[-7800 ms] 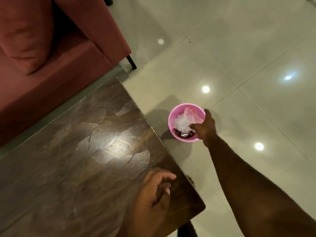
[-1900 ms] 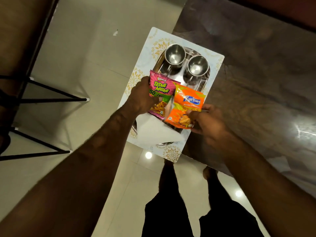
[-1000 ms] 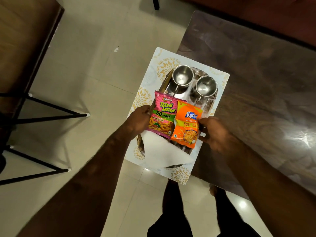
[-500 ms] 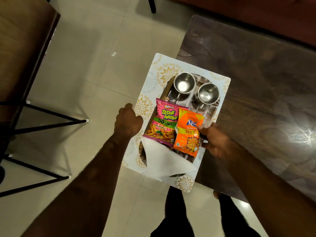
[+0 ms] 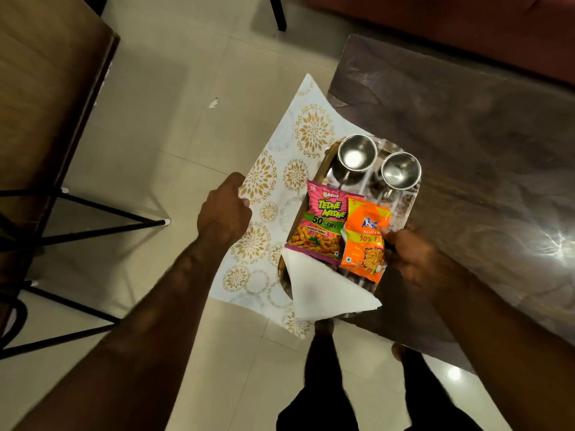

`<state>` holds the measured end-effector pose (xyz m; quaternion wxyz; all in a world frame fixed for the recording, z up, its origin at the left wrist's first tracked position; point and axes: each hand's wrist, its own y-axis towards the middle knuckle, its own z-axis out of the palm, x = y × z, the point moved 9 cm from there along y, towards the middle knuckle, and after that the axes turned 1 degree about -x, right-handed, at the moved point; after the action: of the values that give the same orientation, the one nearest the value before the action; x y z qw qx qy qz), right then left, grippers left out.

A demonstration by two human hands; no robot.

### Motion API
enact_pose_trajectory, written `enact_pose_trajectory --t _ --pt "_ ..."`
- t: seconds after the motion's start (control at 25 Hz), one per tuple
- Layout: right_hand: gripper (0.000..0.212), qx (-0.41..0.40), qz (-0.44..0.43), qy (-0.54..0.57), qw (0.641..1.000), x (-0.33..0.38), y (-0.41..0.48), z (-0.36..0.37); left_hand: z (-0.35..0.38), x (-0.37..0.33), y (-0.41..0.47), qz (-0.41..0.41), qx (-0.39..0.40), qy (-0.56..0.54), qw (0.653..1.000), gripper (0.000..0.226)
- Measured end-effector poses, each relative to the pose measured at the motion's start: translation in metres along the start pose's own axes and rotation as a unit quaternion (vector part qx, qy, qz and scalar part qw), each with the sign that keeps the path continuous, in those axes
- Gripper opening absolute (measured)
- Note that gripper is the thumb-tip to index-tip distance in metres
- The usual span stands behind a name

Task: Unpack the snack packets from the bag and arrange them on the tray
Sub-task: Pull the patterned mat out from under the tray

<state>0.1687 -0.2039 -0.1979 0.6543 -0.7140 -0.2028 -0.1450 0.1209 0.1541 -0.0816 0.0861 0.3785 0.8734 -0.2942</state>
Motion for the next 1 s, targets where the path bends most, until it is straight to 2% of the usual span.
enact_pose_trajectory --t 0.24,0.36,0.56,0.72,0.88,1.0 --pt "0.019 -0.025 0.022 0.028 0.999 -0.001 0.003 -0.016 -0.057 -0.028 -0.02 0.048 -0.03 0.016 0.998 0.031" --pt "0.014 -0.012 0.033 0.002 0.999 -0.007 0.004 -0.011 -0.084 -0.035 -0.033 0.067 -0.053 0.021 0.996 0.03" --pt "0.014 -0.003 -0.007 -0.011 1.0 -0.002 0.004 0.006 -0.127 -0.042 -0.05 0.102 -0.103 0.057 0.988 0.03" --pt "0.011 -0.004 -0.011 -0.031 0.999 0.0 0.009 0.01 -0.15 -0.036 -0.058 0.089 -0.124 0.07 0.986 0.031" --pt "0.013 -0.012 -0.014 -0.063 0.998 0.001 0.015 0.007 -0.176 -0.03 -0.065 0.089 -0.151 0.039 0.984 0.028" --pt "0.016 0.004 -0.008 -0.067 0.998 0.006 0.015 0.01 -0.189 -0.039 -0.068 0.129 -0.164 0.012 0.978 0.023"
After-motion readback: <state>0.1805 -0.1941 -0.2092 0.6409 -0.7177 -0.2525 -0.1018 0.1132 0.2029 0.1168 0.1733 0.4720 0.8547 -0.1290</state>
